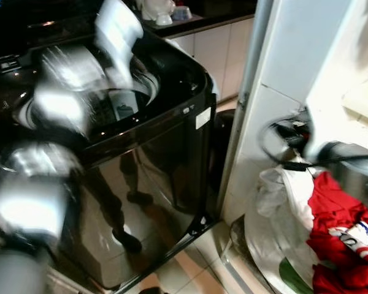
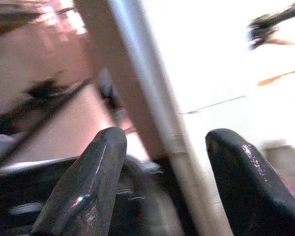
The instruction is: Clothes washing
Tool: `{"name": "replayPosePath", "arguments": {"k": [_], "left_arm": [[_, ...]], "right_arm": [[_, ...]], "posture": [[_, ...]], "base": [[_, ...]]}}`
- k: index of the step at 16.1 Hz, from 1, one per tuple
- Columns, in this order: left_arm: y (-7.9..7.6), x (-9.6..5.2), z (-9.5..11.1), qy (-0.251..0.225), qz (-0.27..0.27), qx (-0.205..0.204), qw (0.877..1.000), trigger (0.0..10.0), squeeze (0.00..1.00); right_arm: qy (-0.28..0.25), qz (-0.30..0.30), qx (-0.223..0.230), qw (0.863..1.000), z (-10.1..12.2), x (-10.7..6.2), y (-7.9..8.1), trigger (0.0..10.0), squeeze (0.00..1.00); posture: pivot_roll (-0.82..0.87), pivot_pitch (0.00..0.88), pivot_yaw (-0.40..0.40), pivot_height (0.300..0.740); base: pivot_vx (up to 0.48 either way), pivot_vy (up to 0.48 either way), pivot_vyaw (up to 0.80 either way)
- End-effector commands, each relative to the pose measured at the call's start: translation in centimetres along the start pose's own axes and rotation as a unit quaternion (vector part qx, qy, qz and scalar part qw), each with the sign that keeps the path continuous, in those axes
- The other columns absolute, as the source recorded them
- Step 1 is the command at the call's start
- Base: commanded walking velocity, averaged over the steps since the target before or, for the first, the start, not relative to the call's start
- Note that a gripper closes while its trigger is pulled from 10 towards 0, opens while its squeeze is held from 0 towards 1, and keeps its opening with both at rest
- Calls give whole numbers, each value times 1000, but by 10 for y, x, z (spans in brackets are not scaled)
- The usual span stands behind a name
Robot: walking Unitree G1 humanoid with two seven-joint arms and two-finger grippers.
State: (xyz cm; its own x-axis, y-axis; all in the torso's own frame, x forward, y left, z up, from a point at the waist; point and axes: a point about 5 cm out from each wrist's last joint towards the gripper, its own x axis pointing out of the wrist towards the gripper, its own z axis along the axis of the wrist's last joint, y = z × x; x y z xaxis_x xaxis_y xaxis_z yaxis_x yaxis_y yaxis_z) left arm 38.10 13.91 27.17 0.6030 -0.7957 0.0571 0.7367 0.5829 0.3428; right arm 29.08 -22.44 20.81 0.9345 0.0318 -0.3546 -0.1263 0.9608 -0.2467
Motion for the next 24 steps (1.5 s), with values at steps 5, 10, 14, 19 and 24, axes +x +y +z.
{"name": "replayPosePath", "arguments": {"k": [5,10,14,19,24], "left_arm": [[-66,-1,-14,-43,-20,-50,998,10000,0],[-108,-12,-17,-69,-43,-125,989,10000,0],[-127,-15,-15,-88,-50,-156,983,10000,0],[-145,-19,-24,-60,-71,-148,985,10000,0],[-145,-21,-26,-53,-59,-141,987,10000,0]], "right_arm": [[42,-202,14,978,-35,-12,-53,10000,1000],[59,-240,82,966,-73,-24,-64,10000,1000],[-5,-193,108,975,-77,-10,-61,10000,1000],[-39,-101,117,987,-96,16,-60,10000,0],[-77,-42,96,992,-92,31,-59,10000,0]], "posture": [[-69,0,60,740],[-82,0,74,740],[-82,0,77,740],[-76,0,73,740],[-67,0,67,740]], "base": [[0,0,0],[0,0,0],[0,0,0],[0,0,0],[0,0,0]]}}
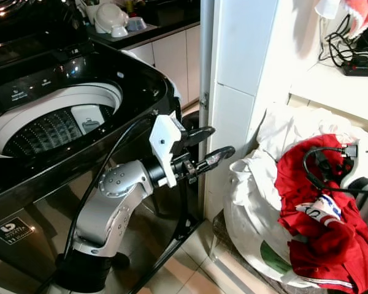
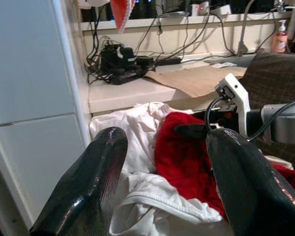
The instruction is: Clothes washing
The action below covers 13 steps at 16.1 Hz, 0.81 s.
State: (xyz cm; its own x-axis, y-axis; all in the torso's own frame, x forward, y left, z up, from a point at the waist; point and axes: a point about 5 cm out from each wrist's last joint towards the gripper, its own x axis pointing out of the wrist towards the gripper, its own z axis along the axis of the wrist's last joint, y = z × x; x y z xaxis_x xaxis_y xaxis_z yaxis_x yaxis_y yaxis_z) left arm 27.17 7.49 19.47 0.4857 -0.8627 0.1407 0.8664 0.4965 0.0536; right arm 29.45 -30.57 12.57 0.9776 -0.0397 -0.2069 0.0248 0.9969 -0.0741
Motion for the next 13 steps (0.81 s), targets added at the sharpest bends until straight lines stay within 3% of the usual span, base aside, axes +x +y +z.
{"name": "replayPosePath", "arguments": {"k": [1,2,3,4,5,13], "left_arm": [[-2,-2,1,5,-1,14,1000,10000,0],[-2,-2,1,7,0,16,1000,10000,0],[-2,-3,0,10,2,18,1000,10000,0],[-2,-3,0,10,3,18,1000,10000,0],[-2,-4,-1,15,3,20,1000,10000,0],[-3,-6,-3,28,-2,20,999,10000,0]], "right_arm": [[-7,11,-14,1000,4,4,0,10000,0],[-4,14,-24,1000,4,6,0,10000,0],[9,23,-41,999,2,9,0,2980,0],[10,25,-41,999,1,10,0,2980,0],[20,29,-43,998,-3,10,0,0,0],[55,31,-30,998,-15,9,-3,0,0]], "posture": [[-67,0,67,740],[-67,0,67,740],[-58,0,48,740],[-58,0,48,740],[-55,0,45,740],[-57,0,43,740]], "base": [[0,0,0],[0,0,0],[0,0,0],[0,0,0],[0,0,0],[0,0,0]]}}
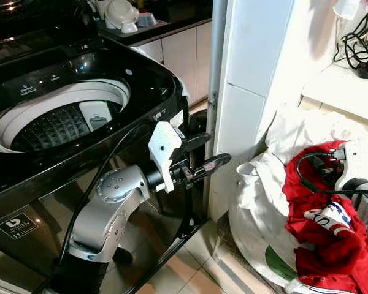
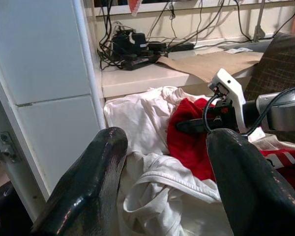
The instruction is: Clothes washing
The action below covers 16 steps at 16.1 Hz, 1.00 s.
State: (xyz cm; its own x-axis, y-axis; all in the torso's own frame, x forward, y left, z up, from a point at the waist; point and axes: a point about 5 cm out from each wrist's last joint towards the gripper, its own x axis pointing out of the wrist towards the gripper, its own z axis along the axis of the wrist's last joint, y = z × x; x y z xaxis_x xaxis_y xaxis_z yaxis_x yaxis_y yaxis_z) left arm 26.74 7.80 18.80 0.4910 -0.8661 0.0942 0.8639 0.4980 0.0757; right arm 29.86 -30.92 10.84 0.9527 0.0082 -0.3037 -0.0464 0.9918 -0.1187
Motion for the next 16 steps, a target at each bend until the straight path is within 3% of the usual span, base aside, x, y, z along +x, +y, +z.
{"name": "replayPosePath", "arguments": {"k": [1,8,12,14,15,16], "left_arm": [[0,-1,2,5,-1,9,1000,10000,0],[1,-1,2,7,5,13,1000,10000,0],[2,-1,4,3,13,18,1000,10000,0],[4,-2,7,-5,20,21,1000,10000,0],[4,0,11,-17,19,20,999,10000,0],[3,5,15,-29,16,14,999,10000,0]], "right_arm": [[4,3,3,1000,2,1,-1,0,0],[-17,11,20,1000,10,-4,-5,0,0],[-51,36,70,996,26,-17,-8,0,0],[-95,80,102,987,47,-28,-2,0,0],[-145,141,128,971,76,-39,10,0,0],[-189,225,141,945,108,-50,31,0,0]], "posture": [[-57,0,43,740],[-55,0,43,740],[-50,0,37,740],[-51,0,37,740],[-51,0,37,740],[-69,0,47,740]], "base": [[0,0,0],[0,0,0],[0,0,0],[0,0,0],[0,0,0],[0,0,0]]}}
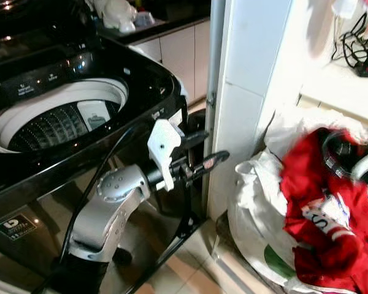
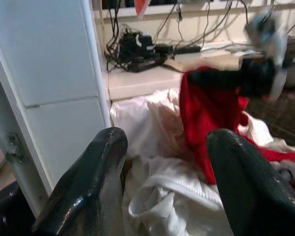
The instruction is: Clothes washing
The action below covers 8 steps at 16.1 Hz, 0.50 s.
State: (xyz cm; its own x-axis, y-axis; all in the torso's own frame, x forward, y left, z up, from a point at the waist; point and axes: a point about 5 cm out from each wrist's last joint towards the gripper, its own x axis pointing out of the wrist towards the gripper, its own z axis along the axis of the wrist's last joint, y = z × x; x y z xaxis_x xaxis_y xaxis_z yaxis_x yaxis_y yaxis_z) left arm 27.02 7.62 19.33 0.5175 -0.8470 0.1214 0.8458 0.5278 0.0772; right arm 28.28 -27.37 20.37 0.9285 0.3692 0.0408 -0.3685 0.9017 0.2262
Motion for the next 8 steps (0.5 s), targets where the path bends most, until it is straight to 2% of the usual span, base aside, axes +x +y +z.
{"name": "replayPosePath", "arguments": {"k": [1,3,4,5,6,8], "left_arm": [[0,7,11,-25,-1,8,1000,10000,0],[2,20,16,-51,14,2,999,10000,0],[3,21,17,-57,18,0,998,10000,0],[5,27,22,-76,26,-20,997,10000,39],[6,33,27,-98,37,-40,994,10000,1000],[7,39,31,-113,55,-40,991,10000,1000]], "right_arm": [[-36,104,7,994,30,10,37,0,0],[-49,187,33,981,43,25,76,0,0],[-50,196,37,979,45,27,81,0,0],[-51,224,50,972,47,31,94,0,0],[-48,250,58,965,49,35,106,0,0],[-28,281,65,957,47,37,121,0,0]], "posture": [[-73,0,48,740],[-80,0,41,740],[-80,0,41,740],[-77,0,27,740],[-74,0,18,740],[-72,0,12,740]], "base": [[0,0,0],[0,0,0],[0,0,0],[0,0,0],[0,0,0],[0,0,0]]}}
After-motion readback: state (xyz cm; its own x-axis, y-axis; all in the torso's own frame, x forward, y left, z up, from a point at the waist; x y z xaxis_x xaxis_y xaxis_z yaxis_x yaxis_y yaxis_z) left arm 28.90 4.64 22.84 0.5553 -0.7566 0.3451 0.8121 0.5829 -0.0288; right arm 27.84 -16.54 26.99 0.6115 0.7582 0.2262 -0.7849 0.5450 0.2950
